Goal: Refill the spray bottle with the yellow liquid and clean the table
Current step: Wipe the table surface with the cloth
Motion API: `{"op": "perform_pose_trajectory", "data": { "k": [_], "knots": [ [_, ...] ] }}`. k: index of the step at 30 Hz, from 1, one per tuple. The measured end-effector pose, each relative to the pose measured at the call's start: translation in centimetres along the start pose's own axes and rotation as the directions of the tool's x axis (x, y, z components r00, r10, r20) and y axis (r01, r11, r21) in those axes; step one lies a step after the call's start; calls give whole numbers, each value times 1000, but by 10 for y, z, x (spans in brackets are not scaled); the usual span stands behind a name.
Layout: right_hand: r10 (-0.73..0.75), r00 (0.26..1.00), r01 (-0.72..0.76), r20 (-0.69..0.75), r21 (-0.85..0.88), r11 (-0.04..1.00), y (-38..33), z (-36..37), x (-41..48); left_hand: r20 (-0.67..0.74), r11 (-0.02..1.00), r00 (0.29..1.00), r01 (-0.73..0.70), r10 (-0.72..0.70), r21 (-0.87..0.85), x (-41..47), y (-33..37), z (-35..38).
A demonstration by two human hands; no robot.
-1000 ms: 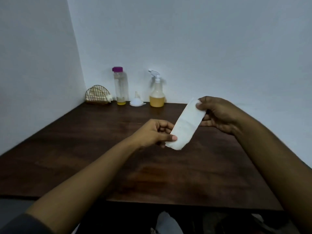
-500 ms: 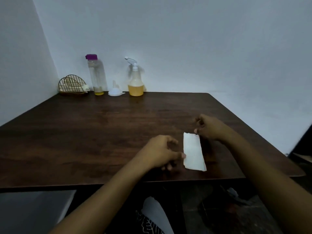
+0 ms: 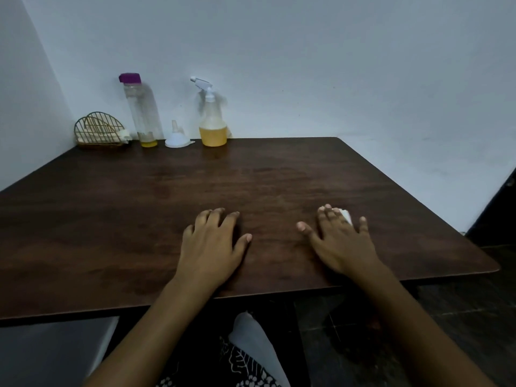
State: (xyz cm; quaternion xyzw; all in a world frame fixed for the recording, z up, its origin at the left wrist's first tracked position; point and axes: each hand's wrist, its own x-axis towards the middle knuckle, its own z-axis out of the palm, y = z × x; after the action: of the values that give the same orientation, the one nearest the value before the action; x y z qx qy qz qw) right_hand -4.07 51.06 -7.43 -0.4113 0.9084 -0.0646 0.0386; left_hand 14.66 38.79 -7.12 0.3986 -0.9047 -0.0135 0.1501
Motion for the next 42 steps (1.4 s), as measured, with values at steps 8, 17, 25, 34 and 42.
{"op": "perform_pose_trajectory", "data": {
  "k": [8, 17, 25, 34, 42],
  "knots": [
    [-134, 991, 135, -25, 47, 990, -60, 13, -12, 42, 1000, 999, 23, -22, -11, 1, -3, 3],
    [33, 999, -33, -15, 19, 999, -1, 1, -5, 17, 997, 999, 29, -28, -68, 1, -6, 4],
    [-163, 987, 163, -2, 39, 986, -68, 17, 8, 45, 998, 999, 1, 2, -56, 3, -6, 2],
    [157, 988, -157, 9, 7, 988, -2, -2, 38, 103, 997, 992, -72, 73, -15, 8, -18, -6],
    [-133, 991, 132, 27, 29, 991, -80, 14, 49, 71, 993, 991, -118, 115, 28, 26, -31, -20]
  ]
}}
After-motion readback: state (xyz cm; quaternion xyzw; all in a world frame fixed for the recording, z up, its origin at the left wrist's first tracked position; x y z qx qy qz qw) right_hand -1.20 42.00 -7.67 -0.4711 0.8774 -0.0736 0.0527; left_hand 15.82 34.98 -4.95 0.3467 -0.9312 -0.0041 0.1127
